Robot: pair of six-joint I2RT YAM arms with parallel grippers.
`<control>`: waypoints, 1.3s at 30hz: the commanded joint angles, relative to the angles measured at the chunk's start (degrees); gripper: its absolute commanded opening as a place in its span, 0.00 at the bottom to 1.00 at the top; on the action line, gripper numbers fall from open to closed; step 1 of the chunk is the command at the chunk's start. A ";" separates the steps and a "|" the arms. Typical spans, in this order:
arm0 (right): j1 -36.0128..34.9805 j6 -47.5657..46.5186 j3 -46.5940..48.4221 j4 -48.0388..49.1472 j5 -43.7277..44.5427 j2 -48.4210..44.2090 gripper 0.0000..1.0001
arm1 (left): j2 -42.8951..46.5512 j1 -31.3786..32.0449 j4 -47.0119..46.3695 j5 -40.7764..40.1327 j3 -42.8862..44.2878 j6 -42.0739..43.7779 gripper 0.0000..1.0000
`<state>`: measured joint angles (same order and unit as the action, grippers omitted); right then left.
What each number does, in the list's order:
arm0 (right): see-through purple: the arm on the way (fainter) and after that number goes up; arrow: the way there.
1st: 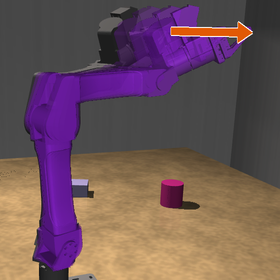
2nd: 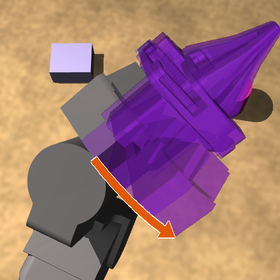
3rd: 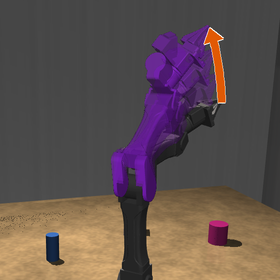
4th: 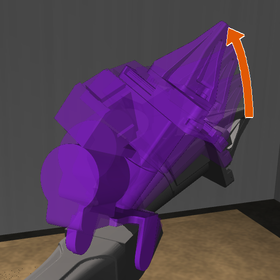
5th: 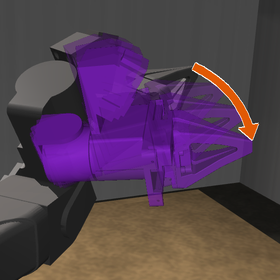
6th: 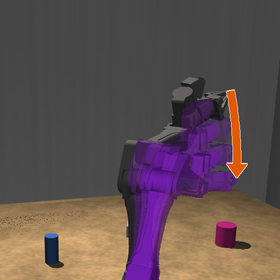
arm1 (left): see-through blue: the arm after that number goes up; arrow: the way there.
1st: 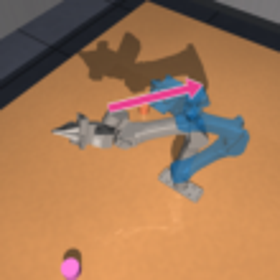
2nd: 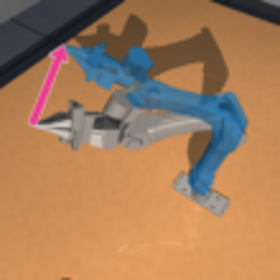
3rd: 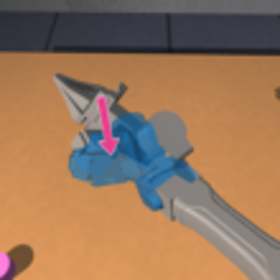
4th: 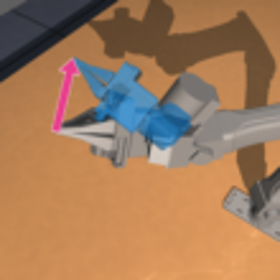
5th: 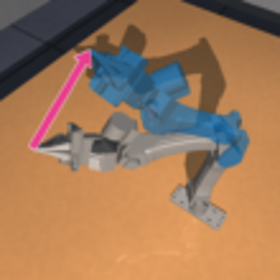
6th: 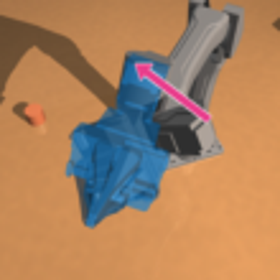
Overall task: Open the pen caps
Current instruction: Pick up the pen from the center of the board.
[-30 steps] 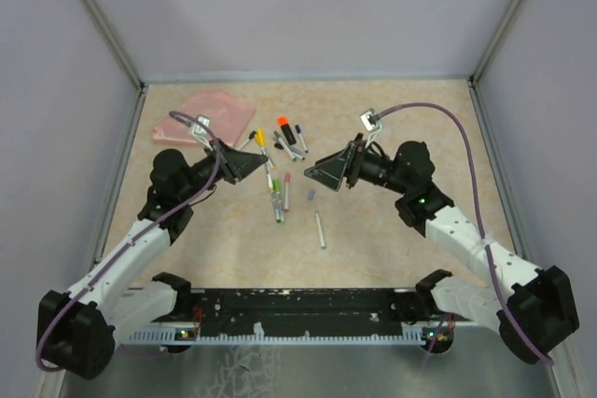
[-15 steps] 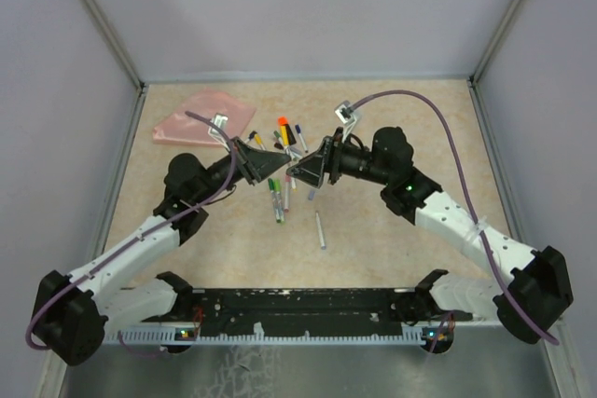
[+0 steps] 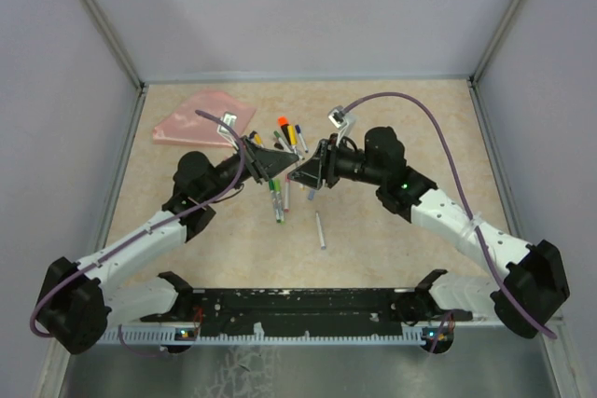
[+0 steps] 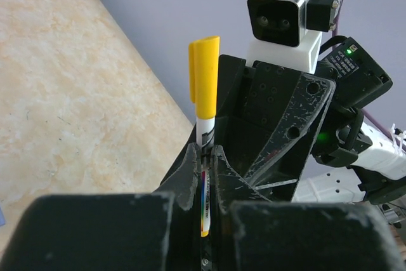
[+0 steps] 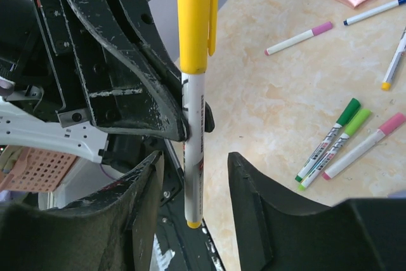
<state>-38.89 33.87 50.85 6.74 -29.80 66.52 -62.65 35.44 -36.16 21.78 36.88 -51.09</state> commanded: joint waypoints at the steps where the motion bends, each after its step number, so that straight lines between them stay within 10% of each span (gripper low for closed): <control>1: -0.75 -1.04 4.32 0.43 0.36 0.78 0.44 | -0.60 0.51 -3.49 -0.36 2.13 -0.76 0.00; 6: -0.74 -0.66 4.70 0.46 0.57 1.15 0.36 | -1.13 0.76 -4.09 -0.03 2.23 -0.85 0.00; 10: -0.74 -0.22 5.09 -0.18 0.46 1.84 0.10 | -1.24 0.77 -4.82 -0.10 1.72 -1.22 0.01; 23: -0.74 0.81 0.44 4.50 -4.38 -1.31 0.00 | 5.79 -3.81 0.19 0.76 1.00 5.00 0.97; 39: -0.78 1.39 0.59 4.72 -7.04 0.08 0.00 | -0.89 -7.13 16.83 8.40 14.79 4.64 0.80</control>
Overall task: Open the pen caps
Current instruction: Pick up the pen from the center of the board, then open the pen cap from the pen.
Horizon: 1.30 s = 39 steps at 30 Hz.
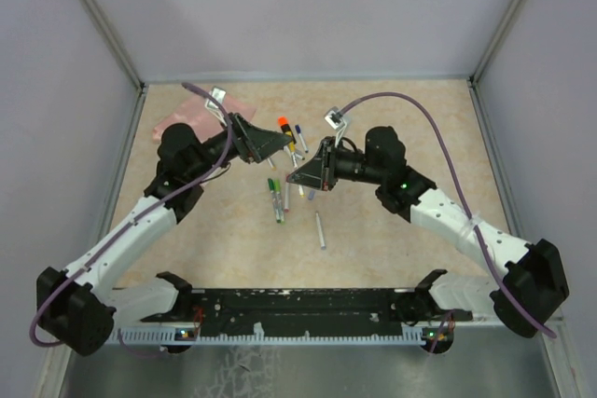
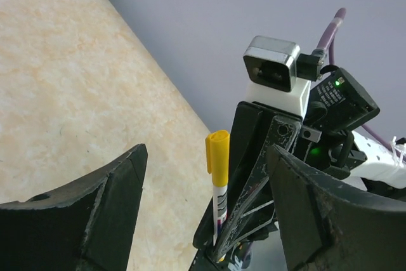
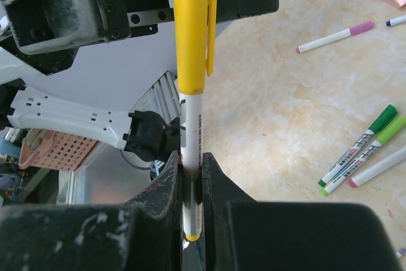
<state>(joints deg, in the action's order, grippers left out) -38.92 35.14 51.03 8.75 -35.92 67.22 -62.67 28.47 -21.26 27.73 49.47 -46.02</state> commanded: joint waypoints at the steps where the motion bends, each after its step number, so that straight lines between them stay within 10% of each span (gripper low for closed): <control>1: -0.73 0.11 0.53 2.53 -0.91 -0.40 0.00 | -1.24 -0.17 1.92 2.81 2.26 -0.71 0.77; 21: -0.72 0.21 1.70 1.46 -2.06 2.12 0.00 | -6.70 0.61 -1.43 10.13 4.29 -2.95 0.32; 26: -0.72 0.17 1.47 1.43 -2.35 2.14 0.00 | -8.05 0.38 -0.78 12.25 6.05 -1.93 0.00; 39: -0.96 3.56 -8.87 8.46 -3.69 -1.57 0.00 | -17.43 -12.89 -6.36 5.33 25.76 4.86 0.00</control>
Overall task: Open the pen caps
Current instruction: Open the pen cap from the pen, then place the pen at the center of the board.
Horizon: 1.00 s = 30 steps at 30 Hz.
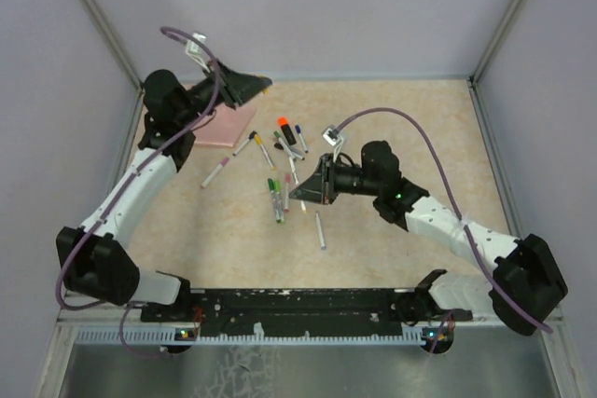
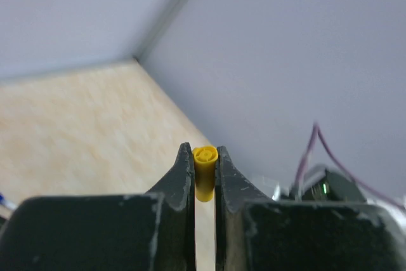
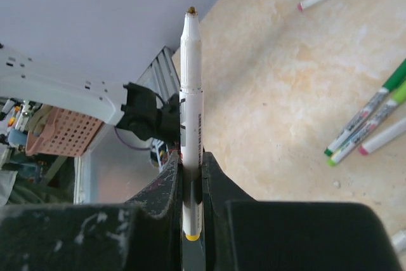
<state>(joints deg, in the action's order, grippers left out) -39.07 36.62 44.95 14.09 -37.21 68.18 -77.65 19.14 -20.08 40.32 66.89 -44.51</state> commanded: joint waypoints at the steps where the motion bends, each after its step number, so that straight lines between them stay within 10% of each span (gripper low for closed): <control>1: -0.91 2.52 -3.71 3.69 -2.17 -3.05 0.00 | -3.23 -3.84 -8.48 -8.93 9.84 3.27 0.00; 8: -1.00 0.67 -7.00 -1.74 3.52 -8.83 0.00 | -5.03 -4.02 -8.42 -9.39 12.83 2.09 0.00; 30: -1.01 -3.69 -9.72 -28.77 28.16 -1.81 0.00 | 18.48 -4.13 4.16 -6.89 -24.18 1.53 0.00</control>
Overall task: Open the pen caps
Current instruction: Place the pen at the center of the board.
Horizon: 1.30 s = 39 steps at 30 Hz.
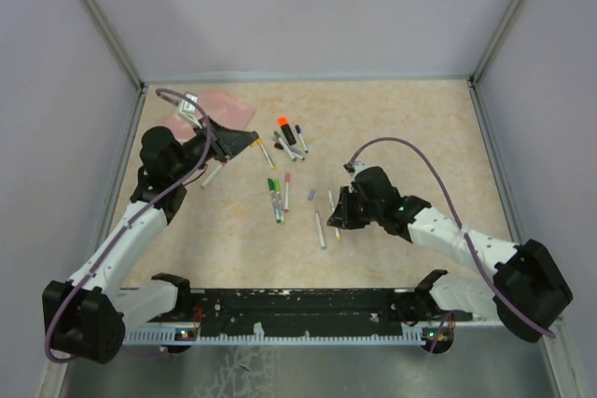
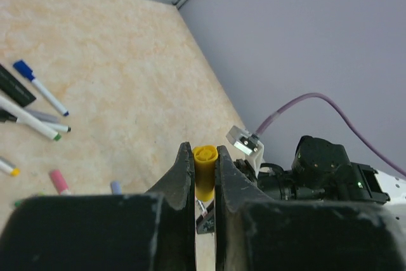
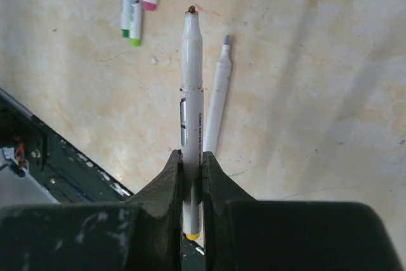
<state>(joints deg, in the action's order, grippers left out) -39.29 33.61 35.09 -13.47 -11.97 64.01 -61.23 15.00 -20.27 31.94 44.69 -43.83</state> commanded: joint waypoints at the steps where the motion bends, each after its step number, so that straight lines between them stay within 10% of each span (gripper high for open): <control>1: -0.79 -0.78 0.17 -1.56 3.13 3.34 0.00 | 2.40 0.02 4.59 1.60 -2.70 0.77 0.00; 39: -2.02 0.97 -0.07 -1.40 5.94 14.30 0.24 | -3.08 7.05 2.68 1.12 -6.67 -4.75 0.00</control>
<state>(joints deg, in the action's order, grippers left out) -40.40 35.00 34.89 -15.57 -7.44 78.46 -63.18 19.97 -16.32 34.61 38.26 -48.23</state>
